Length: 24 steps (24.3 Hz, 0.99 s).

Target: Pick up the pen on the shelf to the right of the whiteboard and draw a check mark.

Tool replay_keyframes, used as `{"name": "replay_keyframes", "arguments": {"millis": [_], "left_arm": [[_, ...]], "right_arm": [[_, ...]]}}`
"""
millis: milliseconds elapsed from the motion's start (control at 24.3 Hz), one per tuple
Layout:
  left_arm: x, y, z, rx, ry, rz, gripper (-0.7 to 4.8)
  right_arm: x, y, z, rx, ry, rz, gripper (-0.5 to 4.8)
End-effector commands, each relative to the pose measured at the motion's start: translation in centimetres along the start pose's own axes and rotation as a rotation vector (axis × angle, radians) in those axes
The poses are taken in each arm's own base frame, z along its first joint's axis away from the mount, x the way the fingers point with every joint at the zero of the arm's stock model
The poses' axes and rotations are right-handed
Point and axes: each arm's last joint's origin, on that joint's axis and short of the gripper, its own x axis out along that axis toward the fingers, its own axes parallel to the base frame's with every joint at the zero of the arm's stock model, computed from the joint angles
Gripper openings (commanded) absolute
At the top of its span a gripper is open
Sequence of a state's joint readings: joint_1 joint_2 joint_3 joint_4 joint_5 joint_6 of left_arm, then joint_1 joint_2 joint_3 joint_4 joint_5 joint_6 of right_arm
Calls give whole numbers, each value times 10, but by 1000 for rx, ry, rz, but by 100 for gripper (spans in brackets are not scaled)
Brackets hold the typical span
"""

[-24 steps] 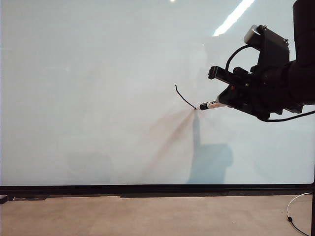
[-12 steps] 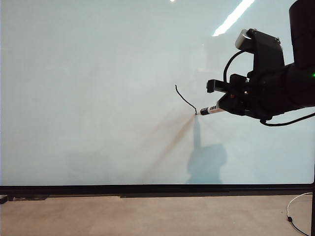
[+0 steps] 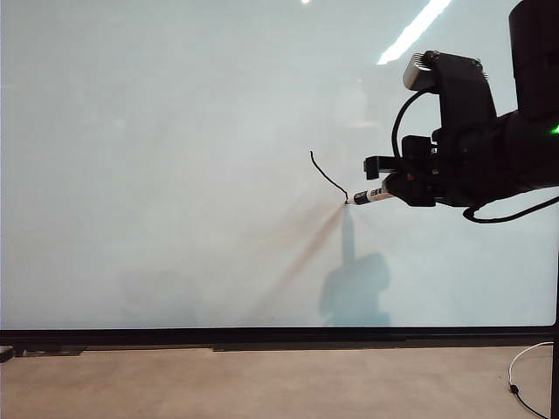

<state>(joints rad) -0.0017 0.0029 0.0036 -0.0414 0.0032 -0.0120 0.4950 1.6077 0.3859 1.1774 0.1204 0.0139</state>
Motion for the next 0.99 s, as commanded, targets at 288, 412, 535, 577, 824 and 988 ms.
{"name": "replay_keyframes", "arguments": {"millis": [288, 412, 535, 577, 824, 988], "left_arm": [[0, 0, 2, 4, -15, -1, -4], [0, 0, 2, 4, -14, -1, -4], [0, 0, 2, 4, -15, -1, -4], [0, 0, 2, 4, -15, -1, -4], [0, 0, 2, 4, -15, -1, -4], [0, 0, 2, 4, -15, -1, -5]], "right_arm": [[8, 0, 10, -104, -27, -33, -9], [6, 0, 14, -116, -37, -44, -9], [4, -1, 20, -137, -46, -62, -9], [3, -1, 22, -141, -46, -67, -9], [-2, -2, 32, -189, -53, -93, -9], [-4, -3, 35, -200, -55, -116, -9]]}}
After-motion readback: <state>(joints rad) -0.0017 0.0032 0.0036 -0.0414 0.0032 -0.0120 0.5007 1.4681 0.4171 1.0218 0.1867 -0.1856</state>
